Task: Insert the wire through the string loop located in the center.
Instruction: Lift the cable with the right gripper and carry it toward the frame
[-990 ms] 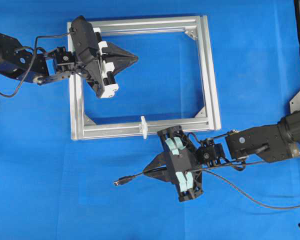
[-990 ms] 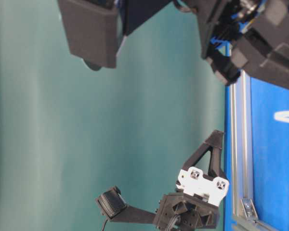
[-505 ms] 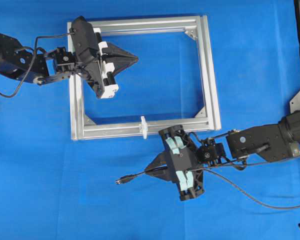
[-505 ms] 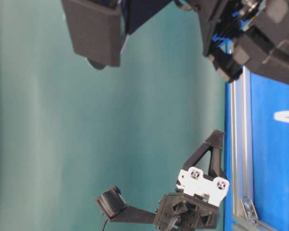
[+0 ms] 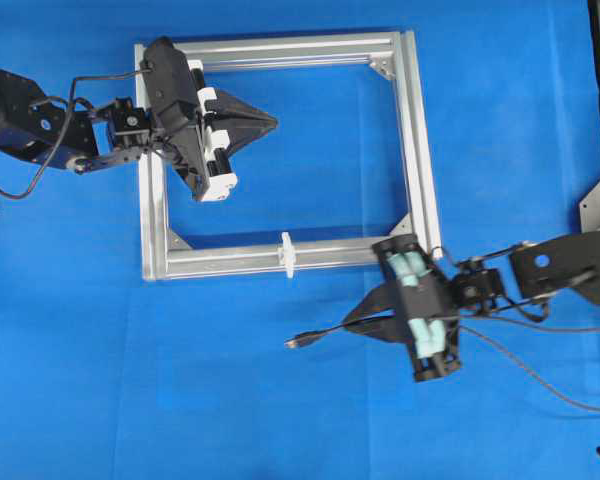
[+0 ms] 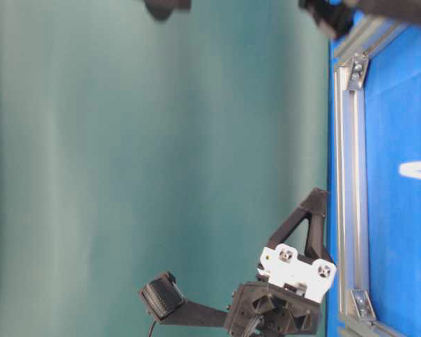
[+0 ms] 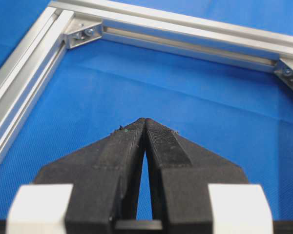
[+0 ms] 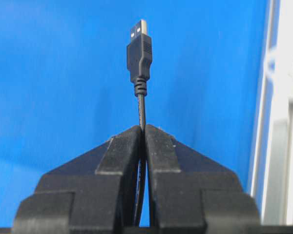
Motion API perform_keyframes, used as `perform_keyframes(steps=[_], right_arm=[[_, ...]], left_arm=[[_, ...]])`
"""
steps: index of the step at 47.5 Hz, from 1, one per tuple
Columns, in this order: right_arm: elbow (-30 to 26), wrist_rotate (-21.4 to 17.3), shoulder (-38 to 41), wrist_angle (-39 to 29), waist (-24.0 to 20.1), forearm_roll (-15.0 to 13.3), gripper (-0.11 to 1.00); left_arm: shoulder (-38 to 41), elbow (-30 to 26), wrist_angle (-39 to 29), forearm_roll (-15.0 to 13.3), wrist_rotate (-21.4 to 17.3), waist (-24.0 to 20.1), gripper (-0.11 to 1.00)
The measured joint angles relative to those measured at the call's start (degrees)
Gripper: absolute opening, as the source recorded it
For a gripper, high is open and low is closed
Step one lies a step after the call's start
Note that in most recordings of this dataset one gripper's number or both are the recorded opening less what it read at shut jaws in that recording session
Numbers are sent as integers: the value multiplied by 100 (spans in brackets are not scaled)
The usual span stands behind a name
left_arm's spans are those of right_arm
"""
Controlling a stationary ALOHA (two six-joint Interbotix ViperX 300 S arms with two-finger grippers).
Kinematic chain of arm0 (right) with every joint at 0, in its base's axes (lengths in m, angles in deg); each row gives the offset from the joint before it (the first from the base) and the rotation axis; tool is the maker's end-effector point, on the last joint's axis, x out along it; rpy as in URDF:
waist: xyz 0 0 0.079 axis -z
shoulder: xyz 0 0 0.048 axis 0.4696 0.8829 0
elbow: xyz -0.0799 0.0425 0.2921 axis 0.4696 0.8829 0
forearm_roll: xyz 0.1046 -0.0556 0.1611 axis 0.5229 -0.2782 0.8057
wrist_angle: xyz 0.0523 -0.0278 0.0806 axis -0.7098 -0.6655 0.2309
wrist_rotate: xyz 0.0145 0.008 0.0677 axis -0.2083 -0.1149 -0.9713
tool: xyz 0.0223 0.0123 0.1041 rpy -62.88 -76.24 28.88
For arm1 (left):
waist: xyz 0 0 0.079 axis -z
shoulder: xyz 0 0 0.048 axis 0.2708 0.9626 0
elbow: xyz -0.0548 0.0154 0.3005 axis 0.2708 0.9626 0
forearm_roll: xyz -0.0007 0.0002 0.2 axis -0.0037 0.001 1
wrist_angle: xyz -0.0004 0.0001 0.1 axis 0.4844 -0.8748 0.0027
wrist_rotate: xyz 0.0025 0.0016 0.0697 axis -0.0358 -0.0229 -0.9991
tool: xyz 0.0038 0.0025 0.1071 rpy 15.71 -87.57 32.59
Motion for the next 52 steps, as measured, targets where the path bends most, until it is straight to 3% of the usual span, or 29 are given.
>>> perform_keyframes(steps=[16,42,52], right_arm=[[677,0,-624,132,0,114,-2],[738,0,-677,264,53,123,-2],[738,0,-677,272,431,123,-2]], left_arm=[[9,0,0,-9,0,35,0],[0,0,0,0,0,79,0],[0,0,0,0,0,97,0]])
